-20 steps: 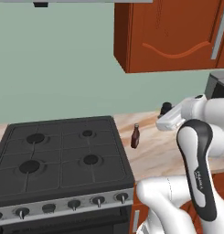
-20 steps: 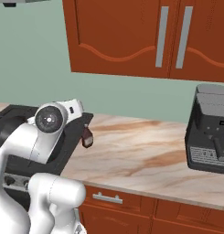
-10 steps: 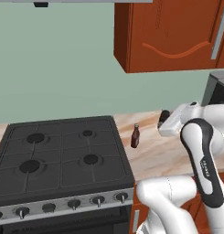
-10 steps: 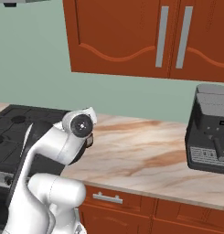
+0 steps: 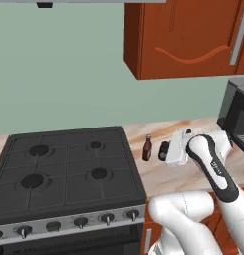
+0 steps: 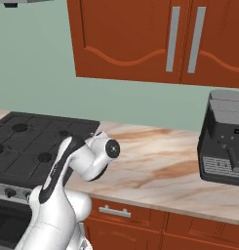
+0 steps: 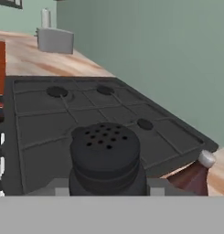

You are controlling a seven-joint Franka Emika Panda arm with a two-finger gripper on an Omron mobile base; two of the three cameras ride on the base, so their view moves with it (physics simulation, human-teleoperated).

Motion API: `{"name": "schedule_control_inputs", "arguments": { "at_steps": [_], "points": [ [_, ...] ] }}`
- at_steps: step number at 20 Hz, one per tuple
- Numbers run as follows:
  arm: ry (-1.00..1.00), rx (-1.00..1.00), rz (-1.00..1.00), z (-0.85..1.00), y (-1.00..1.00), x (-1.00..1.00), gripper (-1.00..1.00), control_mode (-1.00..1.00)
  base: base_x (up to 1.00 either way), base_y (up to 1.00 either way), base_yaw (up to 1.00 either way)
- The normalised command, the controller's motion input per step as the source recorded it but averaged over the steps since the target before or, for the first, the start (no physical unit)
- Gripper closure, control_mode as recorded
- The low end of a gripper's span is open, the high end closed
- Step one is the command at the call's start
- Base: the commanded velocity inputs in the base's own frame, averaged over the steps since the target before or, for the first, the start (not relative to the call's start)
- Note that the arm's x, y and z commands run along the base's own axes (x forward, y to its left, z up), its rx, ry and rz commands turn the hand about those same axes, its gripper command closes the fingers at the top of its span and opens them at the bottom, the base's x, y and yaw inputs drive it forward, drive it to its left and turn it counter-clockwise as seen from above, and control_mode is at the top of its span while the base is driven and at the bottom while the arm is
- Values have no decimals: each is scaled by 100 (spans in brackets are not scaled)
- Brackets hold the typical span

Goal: Collect the turmeric, ketchup, and shaker from the cabinet and place them next to the stove.

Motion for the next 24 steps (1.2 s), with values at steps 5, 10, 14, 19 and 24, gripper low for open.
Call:
{"name": "schedule_control_inputs", "arguments": {
  "at_steps": [5, 10, 14, 19, 24],
  "points": [
    [4, 0, 37, -98, -32, 58, 100, -100, 0, 0, 0],
    [2, 0, 25, -66, -25, 41, 100, -100, 0, 0, 0],
    [6, 0, 18, -45, 0, 35, 100, -100, 0, 0, 0],
    [6, 5, 17, -25, 0, 27, 100, -100, 0, 0, 0],
    [2, 5, 11, -26, 5, 6, 100, -100, 0, 0, 0]
  ]
}}
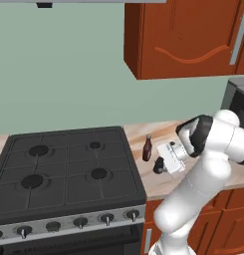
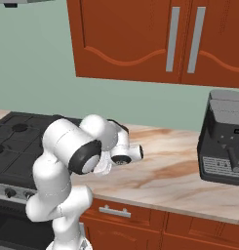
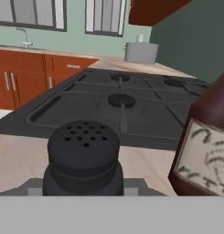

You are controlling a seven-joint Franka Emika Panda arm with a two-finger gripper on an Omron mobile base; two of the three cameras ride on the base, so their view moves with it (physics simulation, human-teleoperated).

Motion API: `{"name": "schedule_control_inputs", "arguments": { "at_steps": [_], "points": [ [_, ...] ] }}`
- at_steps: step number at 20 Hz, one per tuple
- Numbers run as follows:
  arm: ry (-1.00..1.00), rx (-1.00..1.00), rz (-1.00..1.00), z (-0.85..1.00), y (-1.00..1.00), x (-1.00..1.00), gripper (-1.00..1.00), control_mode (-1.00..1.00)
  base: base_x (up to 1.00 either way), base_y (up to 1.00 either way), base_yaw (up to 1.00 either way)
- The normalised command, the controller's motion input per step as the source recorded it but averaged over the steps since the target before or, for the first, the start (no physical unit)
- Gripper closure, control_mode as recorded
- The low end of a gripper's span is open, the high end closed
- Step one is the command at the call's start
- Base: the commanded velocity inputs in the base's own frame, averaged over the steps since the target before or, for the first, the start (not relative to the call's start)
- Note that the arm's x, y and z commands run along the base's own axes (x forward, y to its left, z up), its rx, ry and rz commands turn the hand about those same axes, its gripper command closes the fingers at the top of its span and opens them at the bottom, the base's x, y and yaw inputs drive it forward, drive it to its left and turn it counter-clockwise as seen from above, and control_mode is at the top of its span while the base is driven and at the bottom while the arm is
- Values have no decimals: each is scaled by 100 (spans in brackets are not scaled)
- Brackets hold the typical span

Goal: Collect the turmeric, ketchup, and shaker from the cabinet and place them next to the stove.

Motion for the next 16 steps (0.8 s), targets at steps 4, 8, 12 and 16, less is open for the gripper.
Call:
{"name": "schedule_control_inputs", "arguments": {
  "at_steps": [4, 8, 12, 16],
  "points": [
    [5, 0, 7, -28, 5, -1, 100, -100, 0, 0, 0],
    [4, 0, 3, -11, 12, 0, -100, -100, 0, 0, 0],
    [1, 0, 5, 1, 4, 0, -100, -100, 0, 0, 0],
    [0, 0, 4, 11, 0, -5, -100, -100, 0, 0, 0]
  ]
}}
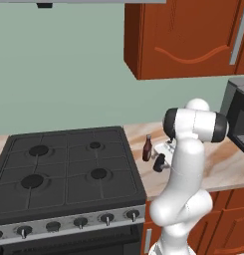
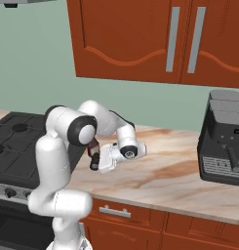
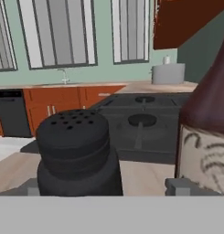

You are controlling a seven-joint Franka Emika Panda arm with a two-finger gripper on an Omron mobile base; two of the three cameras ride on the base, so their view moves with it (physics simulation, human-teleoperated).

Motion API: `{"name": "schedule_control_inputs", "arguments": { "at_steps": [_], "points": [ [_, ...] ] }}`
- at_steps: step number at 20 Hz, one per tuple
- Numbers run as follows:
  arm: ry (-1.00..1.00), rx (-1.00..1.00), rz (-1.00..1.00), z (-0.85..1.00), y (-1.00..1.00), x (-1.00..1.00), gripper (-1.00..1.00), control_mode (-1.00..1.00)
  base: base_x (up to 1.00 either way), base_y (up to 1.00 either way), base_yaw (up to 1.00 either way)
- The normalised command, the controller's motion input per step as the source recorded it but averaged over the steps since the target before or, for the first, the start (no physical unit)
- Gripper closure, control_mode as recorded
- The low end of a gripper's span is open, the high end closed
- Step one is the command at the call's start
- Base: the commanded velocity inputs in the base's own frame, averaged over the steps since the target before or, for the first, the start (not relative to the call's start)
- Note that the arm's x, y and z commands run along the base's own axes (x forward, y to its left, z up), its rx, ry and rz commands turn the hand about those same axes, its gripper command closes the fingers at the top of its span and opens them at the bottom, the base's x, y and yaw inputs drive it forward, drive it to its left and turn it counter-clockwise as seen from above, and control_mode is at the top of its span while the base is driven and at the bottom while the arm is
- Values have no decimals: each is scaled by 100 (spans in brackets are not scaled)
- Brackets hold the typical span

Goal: Collect the turmeric, ketchup, and shaker from the cabinet and place them next to the stove.

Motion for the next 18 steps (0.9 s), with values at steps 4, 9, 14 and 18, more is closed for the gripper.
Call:
{"name": "schedule_control_inputs", "arguments": {
  "at_steps": [4, 9, 14, 18],
  "points": [
    [0, 0, 2, 22, 0, -16, -100, -100, 0, 0, 0],
    [0, 0, 0, 20, 1, -11, -100, -100, 0, 0, 0],
    [-6, 0, 0, 40, 0, -21, -100, -100, 0, 0, 0],
    [-11, 0, 0, 56, -2, -38, -100, -100, 0, 0, 0]
  ]
}}
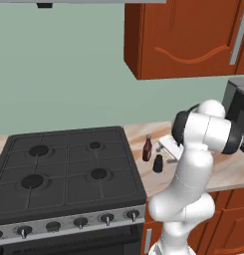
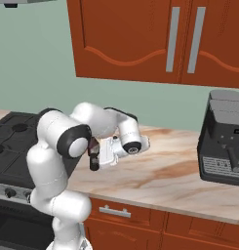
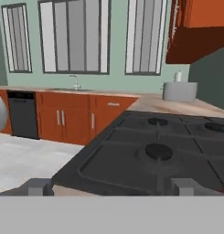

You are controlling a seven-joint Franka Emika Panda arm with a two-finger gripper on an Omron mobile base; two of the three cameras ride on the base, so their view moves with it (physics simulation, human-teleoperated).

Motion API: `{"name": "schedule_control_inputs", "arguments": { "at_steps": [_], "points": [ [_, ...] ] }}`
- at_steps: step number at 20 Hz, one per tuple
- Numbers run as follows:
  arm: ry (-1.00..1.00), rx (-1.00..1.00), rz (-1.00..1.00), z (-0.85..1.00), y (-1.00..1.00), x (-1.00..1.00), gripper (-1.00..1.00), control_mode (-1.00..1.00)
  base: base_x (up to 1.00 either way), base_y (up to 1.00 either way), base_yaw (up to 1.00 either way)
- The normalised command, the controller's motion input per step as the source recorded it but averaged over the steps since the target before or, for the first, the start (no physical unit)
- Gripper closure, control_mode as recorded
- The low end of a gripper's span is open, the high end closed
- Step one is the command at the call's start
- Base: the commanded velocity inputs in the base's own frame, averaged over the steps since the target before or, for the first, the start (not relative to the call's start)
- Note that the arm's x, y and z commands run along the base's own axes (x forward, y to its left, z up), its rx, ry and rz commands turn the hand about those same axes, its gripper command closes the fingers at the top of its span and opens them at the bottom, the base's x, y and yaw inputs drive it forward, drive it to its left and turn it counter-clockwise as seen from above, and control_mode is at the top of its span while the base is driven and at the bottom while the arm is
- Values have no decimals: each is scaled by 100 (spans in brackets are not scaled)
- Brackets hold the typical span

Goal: Collect the turmeric, ketchup, and shaker from the cabinet and place them next to the stove.

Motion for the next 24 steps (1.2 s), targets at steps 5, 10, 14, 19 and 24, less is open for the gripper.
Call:
{"name": "schedule_control_inputs", "arguments": {
  "at_steps": [5, 10, 14, 19, 24],
  "points": [
    [-10, 0, -1, 75, -6, -53, -100, -100, 0, 0, 0],
    [-8, 0, -2, 80, -8, -71, -100, -100, 0, 0, 0],
    [-2, 0, -8, 80, 0, -82, -100, -100, 0, 0, 0],
    [0, 0, -15, 73, 16, -76, -100, -100, 0, 0, 0],
    [7, 0, -21, 69, 31, -71, -100, -100, 0, 0, 0]
  ]
}}
